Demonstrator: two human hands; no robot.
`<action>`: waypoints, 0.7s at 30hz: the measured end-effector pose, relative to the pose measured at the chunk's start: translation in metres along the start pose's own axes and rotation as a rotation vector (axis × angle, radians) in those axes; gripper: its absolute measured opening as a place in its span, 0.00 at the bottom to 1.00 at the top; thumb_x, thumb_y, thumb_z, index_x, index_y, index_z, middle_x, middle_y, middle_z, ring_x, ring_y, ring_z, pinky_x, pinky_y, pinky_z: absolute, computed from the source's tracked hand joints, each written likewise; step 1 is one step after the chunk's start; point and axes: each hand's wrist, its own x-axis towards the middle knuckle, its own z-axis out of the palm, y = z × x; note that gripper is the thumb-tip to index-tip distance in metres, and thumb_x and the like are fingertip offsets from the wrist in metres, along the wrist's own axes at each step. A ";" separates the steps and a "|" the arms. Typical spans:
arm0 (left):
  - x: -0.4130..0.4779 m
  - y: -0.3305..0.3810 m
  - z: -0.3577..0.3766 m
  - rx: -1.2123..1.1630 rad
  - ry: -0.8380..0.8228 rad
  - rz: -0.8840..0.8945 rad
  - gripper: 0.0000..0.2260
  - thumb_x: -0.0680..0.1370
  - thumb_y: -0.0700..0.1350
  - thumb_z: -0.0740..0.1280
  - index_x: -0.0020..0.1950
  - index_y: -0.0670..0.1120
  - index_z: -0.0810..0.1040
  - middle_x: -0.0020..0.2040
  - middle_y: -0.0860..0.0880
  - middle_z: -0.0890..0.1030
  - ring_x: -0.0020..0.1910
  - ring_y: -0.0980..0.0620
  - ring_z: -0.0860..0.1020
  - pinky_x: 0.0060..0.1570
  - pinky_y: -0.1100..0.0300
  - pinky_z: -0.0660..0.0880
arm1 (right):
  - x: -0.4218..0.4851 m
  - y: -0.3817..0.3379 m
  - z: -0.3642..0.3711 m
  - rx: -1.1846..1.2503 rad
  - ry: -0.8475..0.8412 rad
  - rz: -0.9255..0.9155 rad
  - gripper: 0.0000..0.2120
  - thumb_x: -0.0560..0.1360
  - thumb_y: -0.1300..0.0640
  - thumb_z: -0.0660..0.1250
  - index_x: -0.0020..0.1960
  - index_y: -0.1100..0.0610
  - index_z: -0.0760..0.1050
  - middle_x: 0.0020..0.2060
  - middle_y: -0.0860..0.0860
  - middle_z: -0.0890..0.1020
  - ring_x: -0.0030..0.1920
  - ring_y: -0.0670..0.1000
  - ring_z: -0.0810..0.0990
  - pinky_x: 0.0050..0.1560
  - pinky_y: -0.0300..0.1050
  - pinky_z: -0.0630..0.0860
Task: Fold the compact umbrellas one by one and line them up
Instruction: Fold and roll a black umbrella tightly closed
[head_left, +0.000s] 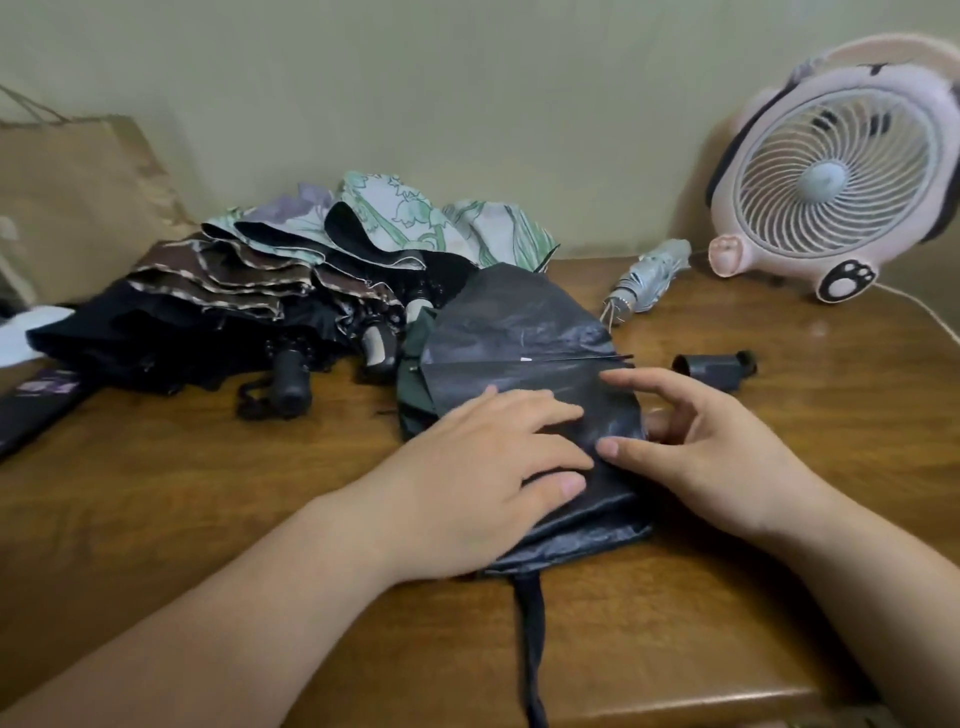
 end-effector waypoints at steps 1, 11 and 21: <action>0.000 -0.003 0.000 -0.007 -0.084 -0.033 0.18 0.85 0.59 0.54 0.74 0.63 0.71 0.80 0.65 0.59 0.79 0.66 0.48 0.81 0.54 0.44 | 0.000 0.000 -0.002 0.032 -0.009 0.005 0.27 0.70 0.56 0.77 0.67 0.46 0.75 0.39 0.54 0.87 0.43 0.54 0.86 0.53 0.52 0.81; 0.011 0.016 0.002 0.078 -0.009 -0.165 0.18 0.78 0.68 0.51 0.50 0.58 0.70 0.71 0.65 0.65 0.76 0.65 0.56 0.72 0.64 0.59 | -0.003 0.005 -0.030 0.064 -0.193 0.050 0.28 0.75 0.73 0.66 0.71 0.52 0.72 0.38 0.52 0.85 0.40 0.45 0.81 0.45 0.36 0.74; 0.016 0.004 0.030 0.255 -0.210 -0.241 0.36 0.64 0.83 0.28 0.71 0.76 0.29 0.76 0.67 0.25 0.73 0.62 0.21 0.78 0.45 0.30 | 0.000 0.016 -0.037 -0.101 -0.316 -0.099 0.35 0.74 0.70 0.74 0.75 0.50 0.67 0.41 0.51 0.84 0.43 0.50 0.83 0.48 0.41 0.79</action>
